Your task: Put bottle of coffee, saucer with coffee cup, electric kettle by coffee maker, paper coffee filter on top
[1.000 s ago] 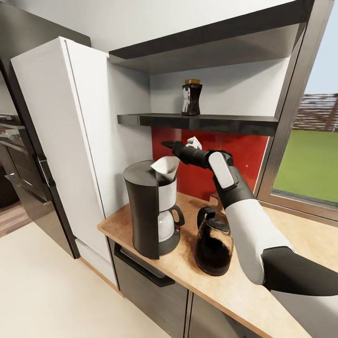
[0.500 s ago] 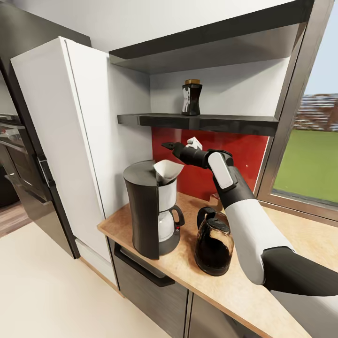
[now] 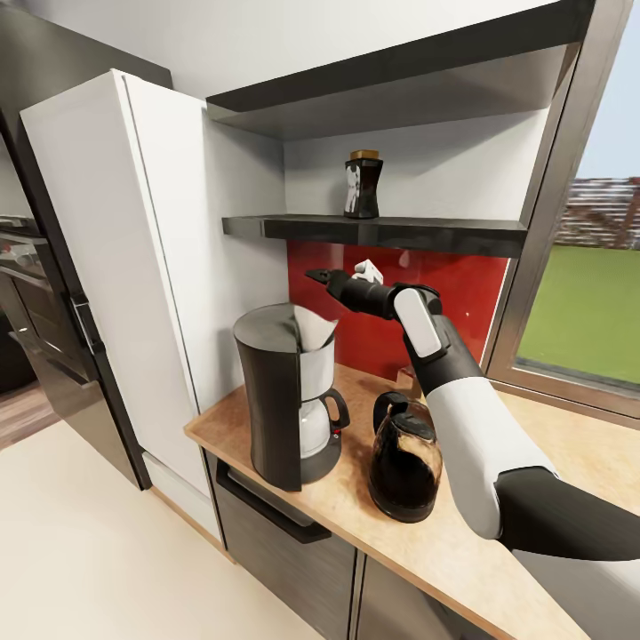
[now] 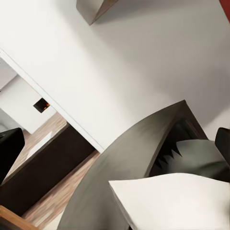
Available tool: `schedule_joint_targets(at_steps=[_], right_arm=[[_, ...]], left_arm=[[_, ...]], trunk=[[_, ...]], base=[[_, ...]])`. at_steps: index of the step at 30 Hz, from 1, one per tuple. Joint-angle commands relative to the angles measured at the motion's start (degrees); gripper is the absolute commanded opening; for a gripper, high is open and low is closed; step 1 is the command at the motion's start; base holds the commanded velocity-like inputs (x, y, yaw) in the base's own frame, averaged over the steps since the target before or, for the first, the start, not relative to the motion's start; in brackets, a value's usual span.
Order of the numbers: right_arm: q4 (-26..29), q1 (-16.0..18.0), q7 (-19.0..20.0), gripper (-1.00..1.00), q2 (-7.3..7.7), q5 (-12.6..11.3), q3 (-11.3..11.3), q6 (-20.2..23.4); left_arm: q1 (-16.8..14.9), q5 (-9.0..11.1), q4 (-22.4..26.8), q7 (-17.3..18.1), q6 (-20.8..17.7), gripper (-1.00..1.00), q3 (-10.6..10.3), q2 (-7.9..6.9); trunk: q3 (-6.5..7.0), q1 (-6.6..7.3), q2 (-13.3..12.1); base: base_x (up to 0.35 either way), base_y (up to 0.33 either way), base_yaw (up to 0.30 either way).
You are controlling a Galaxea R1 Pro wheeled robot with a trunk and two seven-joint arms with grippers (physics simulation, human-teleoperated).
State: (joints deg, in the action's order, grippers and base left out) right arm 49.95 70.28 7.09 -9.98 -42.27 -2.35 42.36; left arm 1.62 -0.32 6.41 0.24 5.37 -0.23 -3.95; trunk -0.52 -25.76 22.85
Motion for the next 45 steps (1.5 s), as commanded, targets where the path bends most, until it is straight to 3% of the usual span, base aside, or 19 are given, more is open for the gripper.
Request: schedule_joint_targets(at_steps=[1,15,41,43,45], right_arm=[[-0.01,0.03,0.29,1.00,-0.02,0.27,0.06,0.18],[-0.31,0.03,0.47,1.00,-0.02,0.34,0.06,0.18],[-2.44,-0.02,0.81,1.00,-0.02,-0.05,-0.18,0.31],[-2.48,-1.74,3.36,1.00,-0.02,-0.06,-1.22,0.34],[-2.48,-4.64,9.45,1.00,-0.02,-0.02,-4.48,0.35]], left_arm=[[0.04,-0.03,0.09,0.02,0.09,1.00,-0.02,-0.01],[0.05,-0.03,0.09,0.02,0.17,1.00,-0.03,-0.02],[0.05,-0.03,0.17,0.02,0.17,1.00,0.06,0.00],[0.05,-0.03,0.18,0.02,0.17,1.00,0.06,0.03],[0.05,-0.03,0.18,0.02,0.17,1.00,0.10,0.00]], trunk=[[-0.05,-0.03,0.07],[-0.05,-0.03,0.07],[-0.05,-0.03,0.07],[-0.05,-0.03,0.07],[-0.05,-0.03,0.07]], base=[[0.000,0.000,0.000],[-0.011,0.000,0.000],[-0.236,0.000,0.000],[-0.012,0.000,0.000],[-0.002,0.000,0.000]])
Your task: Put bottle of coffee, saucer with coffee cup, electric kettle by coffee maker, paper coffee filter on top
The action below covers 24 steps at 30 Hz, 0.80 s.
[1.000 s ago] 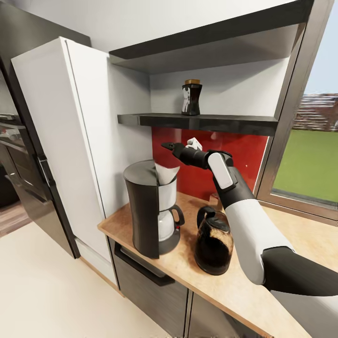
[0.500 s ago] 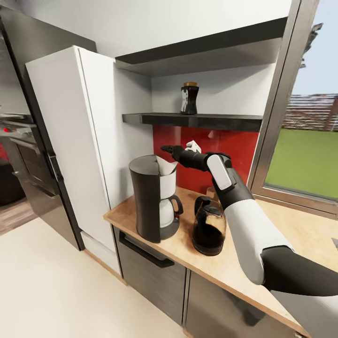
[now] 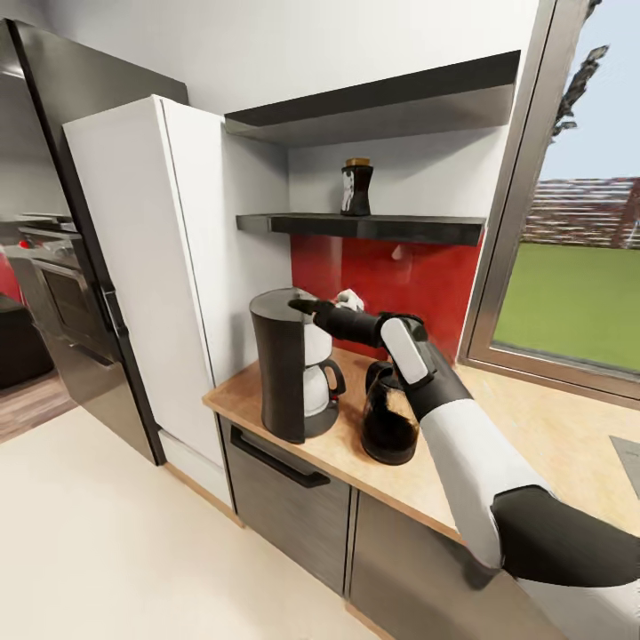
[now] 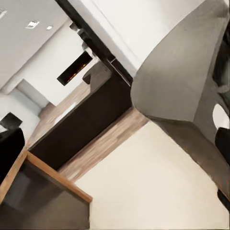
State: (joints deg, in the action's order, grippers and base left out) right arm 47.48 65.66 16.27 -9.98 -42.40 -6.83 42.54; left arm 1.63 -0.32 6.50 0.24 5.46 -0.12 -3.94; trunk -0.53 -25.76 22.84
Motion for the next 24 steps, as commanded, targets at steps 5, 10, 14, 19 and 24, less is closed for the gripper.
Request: schedule_joint_targets(at_steps=[5,10,14,19,24], right_arm=[[0.13,-7.90,5.01,1.00,-0.01,-0.02,-10.42,0.18],[0.09,-12.05,9.89,1.00,-0.01,-0.05,-18.82,0.18],[0.01,-16.60,11.44,1.00,-0.01,-0.08,-26.32,0.11],[-3.22,-23.52,11.44,1.00,-0.01,0.10,-36.52,-0.73],[-22.27,-25.85,11.42,1.00,-0.01,0.26,-40.03,-8.42]], left_arm=[[0.04,-0.03,0.09,0.03,0.08,1.00,0.03,-0.10],[0.04,-0.03,0.09,0.03,0.08,1.00,0.00,-0.10],[0.04,-0.03,0.09,0.03,0.08,1.00,-0.05,-0.10],[0.04,-0.10,0.09,0.03,0.08,1.00,-0.22,-0.09],[0.04,-0.25,0.14,0.03,0.08,1.00,-0.34,-0.17]], trunk=[[-0.05,-0.03,0.07],[-0.05,-0.03,0.07],[-0.05,-0.03,0.07],[-0.05,-0.03,0.07],[-0.05,-0.03,0.07]], base=[[0.000,0.000,0.000],[0.000,0.000,0.000],[0.000,0.000,0.000],[0.000,0.000,0.000],[0.000,0.000,0.000]])
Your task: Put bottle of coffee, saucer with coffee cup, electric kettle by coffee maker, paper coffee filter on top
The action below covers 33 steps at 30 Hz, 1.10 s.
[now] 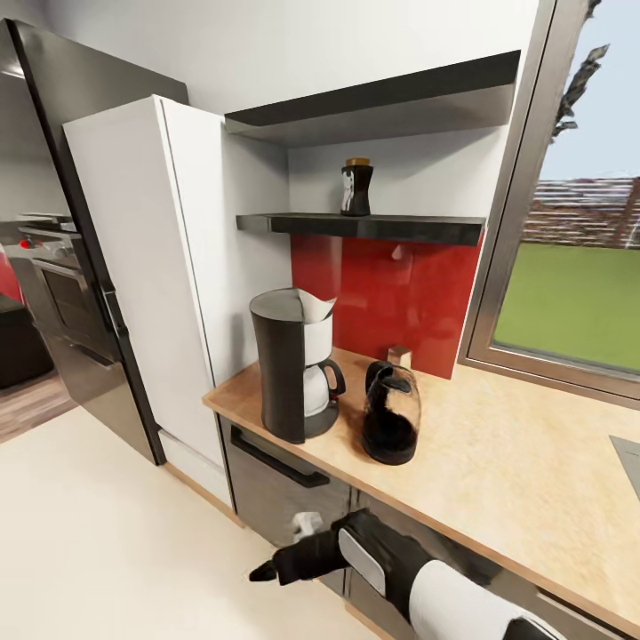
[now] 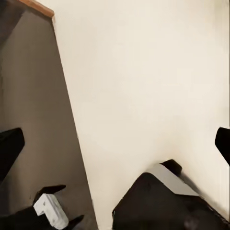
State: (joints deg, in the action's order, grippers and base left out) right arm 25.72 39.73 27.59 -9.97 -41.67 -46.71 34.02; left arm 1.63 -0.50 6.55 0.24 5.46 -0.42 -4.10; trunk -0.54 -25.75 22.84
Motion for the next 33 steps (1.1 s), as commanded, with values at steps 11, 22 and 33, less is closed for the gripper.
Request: schedule_joint_targets(at_steps=[11,22,33], right_arm=[[-24.14,-14.79,-12.62,1.00,1.74,0.30,-0.46,-23.93],[-24.05,-23.41,-24.65,1.00,2.38,-9.93,-0.17,-32.22],[-24.06,-23.56,-24.72,1.00,3.23,-10.75,-0.76,-31.91]], left_arm=[[-0.04,-0.28,1.09,0.09,0.21,1.00,-0.19,0.77],[-0.03,-0.20,0.86,0.02,5.86,1.00,0.10,0.85],[3.61,-0.65,-2.73,-0.66,4.73,1.00,-0.62,0.71]], trunk=[[-0.04,-0.03,0.07],[-0.04,-0.03,0.07],[-0.04,-0.03,0.07]], base=[[0.000,0.000,0.000],[0.000,0.000,0.000],[0.000,0.000,0.000]])
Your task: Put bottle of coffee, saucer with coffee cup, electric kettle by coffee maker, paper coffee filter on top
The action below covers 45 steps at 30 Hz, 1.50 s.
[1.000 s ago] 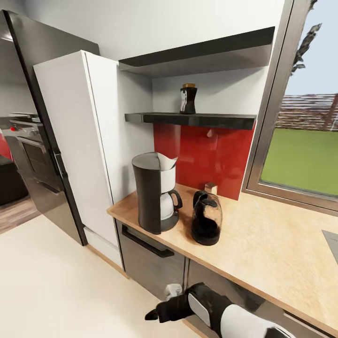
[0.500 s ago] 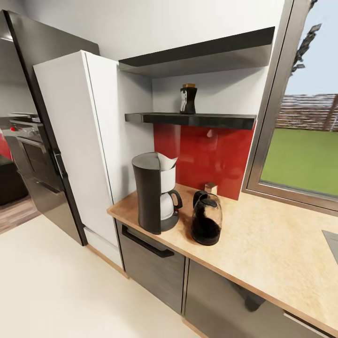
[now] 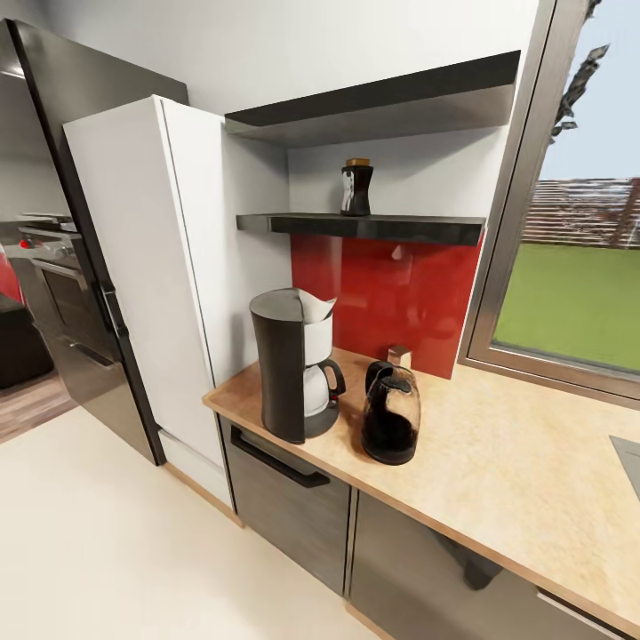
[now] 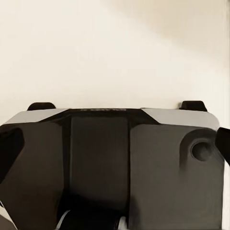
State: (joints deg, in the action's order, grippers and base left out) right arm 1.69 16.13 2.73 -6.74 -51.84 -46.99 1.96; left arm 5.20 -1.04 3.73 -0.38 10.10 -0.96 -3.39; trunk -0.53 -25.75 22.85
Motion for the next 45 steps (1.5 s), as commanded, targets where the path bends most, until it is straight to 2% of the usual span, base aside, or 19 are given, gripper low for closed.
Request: schedule_joint_targets(at_steps=[1,4,11,19,22,24,27,29,45], right_arm=[[-0.02,0.04,0.12,1.00,0.27,-0.61,-0.48,0.15],[-0.02,0.04,0.16,1.00,0.53,-0.63,-0.41,0.15],[-0.11,0.04,0.34,1.00,0.75,-0.54,-0.47,0.14],[-0.19,0.04,0.05,1.00,0.79,-0.53,-0.47,0.11],[-0.19,0.04,-0.01,1.00,1.48,-0.54,-0.47,0.12],[-0.19,0.04,0.01,1.00,1.83,-0.54,-0.47,0.14],[-0.19,0.04,0.07,1.00,2.01,-0.54,-0.47,0.14],[-0.19,0.04,0.07,1.00,2.07,-0.54,-0.47,0.14],[-0.19,-0.04,0.17,1.00,2.43,-0.45,-0.47,0.15]], left_arm=[[0.37,-0.11,-0.24,-0.05,0.09,1.00,-0.12,0.03],[1.36,-0.10,-1.22,0.40,0.15,1.00,-0.17,0.24],[1.39,-0.10,-2.29,0.71,0.18,1.00,-0.27,0.65],[1.31,-0.10,-2.24,0.29,0.16,1.00,-0.21,0.58],[1.26,-0.07,-2.24,-0.11,0.06,1.00,-0.19,0.31],[1.20,0.13,-2.24,-0.20,0.02,1.00,0.59,0.02],[1.11,1.56,-2.24,-0.17,0.13,1.00,3.42,-0.20],[1.07,1.88,-2.24,-0.11,0.16,1.00,4.20,-0.22],[1.04,2.18,-2.24,-0.06,0.18,1.00,4.73,-0.13]], trunk=[[-0.05,-0.03,0.07],[-0.05,-0.03,0.07],[-0.05,-0.03,0.07],[-0.05,-0.03,0.07],[-0.05,-0.03,0.07],[-0.05,-0.03,0.07],[-0.05,-0.03,0.07],[-0.05,-0.03,0.07],[-0.05,-0.03,0.07]], base=[[0.000,0.000,0.000],[0.000,0.000,-0.005],[0.002,0.027,-0.210],[0.135,0.268,-0.266],[0.173,0.297,-0.267],[0.163,0.298,-0.267],[0.161,0.299,-0.267],[0.160,0.299,-0.267],[0.143,0.306,-0.267]])
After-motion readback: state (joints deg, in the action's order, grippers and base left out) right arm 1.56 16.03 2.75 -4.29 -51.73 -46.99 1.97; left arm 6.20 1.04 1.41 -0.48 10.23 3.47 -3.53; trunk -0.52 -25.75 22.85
